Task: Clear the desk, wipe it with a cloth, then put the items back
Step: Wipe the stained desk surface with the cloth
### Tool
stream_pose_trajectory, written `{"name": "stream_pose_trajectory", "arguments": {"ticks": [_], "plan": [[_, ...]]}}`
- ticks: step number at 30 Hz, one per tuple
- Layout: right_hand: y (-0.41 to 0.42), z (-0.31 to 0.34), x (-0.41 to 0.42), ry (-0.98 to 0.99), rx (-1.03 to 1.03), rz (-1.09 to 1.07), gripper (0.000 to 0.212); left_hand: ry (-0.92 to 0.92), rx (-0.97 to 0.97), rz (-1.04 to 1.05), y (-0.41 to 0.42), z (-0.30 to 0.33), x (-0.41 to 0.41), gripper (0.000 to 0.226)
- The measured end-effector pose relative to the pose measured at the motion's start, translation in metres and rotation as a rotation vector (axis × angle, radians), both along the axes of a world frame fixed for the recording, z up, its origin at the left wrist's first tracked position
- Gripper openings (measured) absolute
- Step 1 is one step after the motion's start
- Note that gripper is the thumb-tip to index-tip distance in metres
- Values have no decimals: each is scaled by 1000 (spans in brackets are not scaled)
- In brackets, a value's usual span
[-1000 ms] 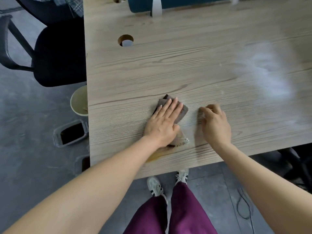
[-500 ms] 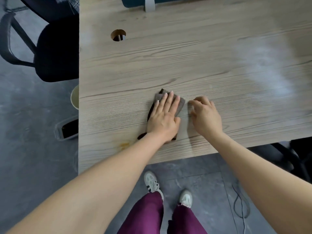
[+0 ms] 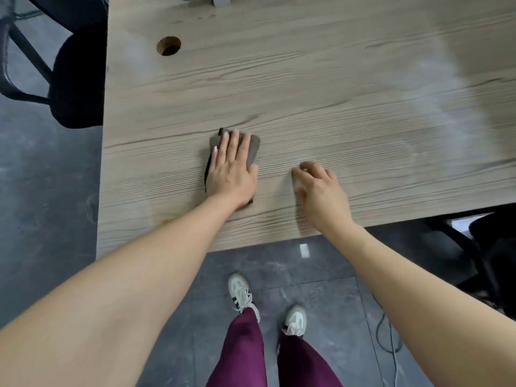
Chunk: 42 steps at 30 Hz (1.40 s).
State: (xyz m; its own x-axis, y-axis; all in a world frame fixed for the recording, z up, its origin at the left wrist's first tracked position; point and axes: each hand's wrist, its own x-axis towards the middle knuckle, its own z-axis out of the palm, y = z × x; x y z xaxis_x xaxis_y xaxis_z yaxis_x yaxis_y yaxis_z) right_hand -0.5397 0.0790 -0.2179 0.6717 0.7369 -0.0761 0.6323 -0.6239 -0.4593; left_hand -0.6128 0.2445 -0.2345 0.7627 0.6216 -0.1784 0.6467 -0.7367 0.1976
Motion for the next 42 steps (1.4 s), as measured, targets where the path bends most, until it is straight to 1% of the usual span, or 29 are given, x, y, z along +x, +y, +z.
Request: {"name": "stream_pose_trajectory", "arguments": {"ticks": [2,4,9,12,14,16,18,19,22,24,25,27,30,32,34,36,37,40,42], "plan": [[-1,-1,2,-6,15,15,36,-11,9,5,-1,1,13,63],[-2,-2,4,-8,32,28,37,-8,9,-34,-10,2,7,64],[-4,-1,6,-26,33,60,39,-20,-39,-173,-70,6,-51,67],[-5,-1,8,-21,44,74,41,-4,-44,-199,-59,6,-51,68],[-7,-1,10,-8,38,65,42,-3,-19,-154,-42,3,-33,66],[-8,-3,14,21,39,77,41,7,-10,-36,-29,1,-11,64],[-8,-3,19,80,72,82,38,14,13,55,-27,1,0,64],[-9,-2,22,103,90,66,36,18,24,67,-31,1,2,64],[-24,2,21,65,47,-70,29,6,60,8,-77,0,-6,67],[-38,2,14,28,9,-143,24,-4,30,-69,-116,1,-8,68],[-44,1,11,20,24,-160,23,2,14,-100,-129,2,-7,68],[-48,-1,11,-3,53,-157,23,6,0,-150,-133,2,-4,68],[-43,-3,15,-25,24,-138,24,4,-4,-236,-100,2,-6,67],[-43,-3,14,-8,12,-146,28,32,18,-176,-75,3,-9,65],[-44,-4,14,-4,21,-155,31,47,31,-45,-60,5,-11,65],[-45,-7,14,-9,36,-152,32,42,39,54,-67,6,-9,66],[-46,-8,14,-16,47,-142,31,39,45,60,-79,6,-5,67],[-49,-9,18,3,92,-135,29,20,34,-103,-133,4,9,67],[-52,-6,23,35,158,-155,25,-5,-8,-167,-148,0,14,66]]}}
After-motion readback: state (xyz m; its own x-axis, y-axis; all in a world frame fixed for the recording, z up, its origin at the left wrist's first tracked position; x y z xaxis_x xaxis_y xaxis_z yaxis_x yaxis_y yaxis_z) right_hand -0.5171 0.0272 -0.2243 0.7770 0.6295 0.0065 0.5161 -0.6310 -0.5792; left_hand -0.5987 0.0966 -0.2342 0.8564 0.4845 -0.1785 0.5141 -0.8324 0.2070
